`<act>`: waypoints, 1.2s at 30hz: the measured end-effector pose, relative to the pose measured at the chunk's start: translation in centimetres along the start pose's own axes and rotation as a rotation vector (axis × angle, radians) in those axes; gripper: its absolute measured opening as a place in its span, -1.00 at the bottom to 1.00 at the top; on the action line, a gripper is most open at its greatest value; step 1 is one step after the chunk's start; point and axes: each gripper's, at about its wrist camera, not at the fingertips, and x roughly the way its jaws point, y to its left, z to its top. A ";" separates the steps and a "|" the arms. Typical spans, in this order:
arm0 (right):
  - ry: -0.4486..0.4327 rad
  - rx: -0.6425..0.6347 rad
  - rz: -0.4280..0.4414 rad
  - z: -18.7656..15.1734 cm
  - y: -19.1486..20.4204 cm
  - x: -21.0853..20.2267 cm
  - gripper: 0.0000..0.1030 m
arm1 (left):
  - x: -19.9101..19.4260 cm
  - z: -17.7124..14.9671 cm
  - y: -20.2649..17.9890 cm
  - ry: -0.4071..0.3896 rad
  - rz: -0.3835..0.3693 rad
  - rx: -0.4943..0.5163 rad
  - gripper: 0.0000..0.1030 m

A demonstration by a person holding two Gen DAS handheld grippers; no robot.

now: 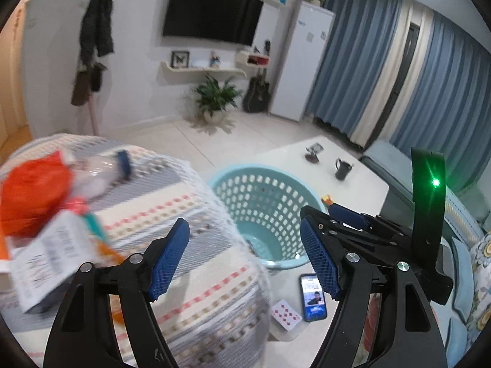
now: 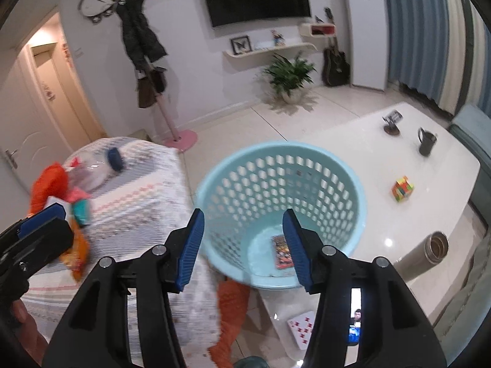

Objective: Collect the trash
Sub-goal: 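Grasp the pink yogurt bottle with the left tool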

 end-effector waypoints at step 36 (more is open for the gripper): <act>0.032 -0.311 0.242 -7.8 22.6 0.9 0.48 | -21.4 -13.9 31.5 -0.139 0.420 -0.825 0.54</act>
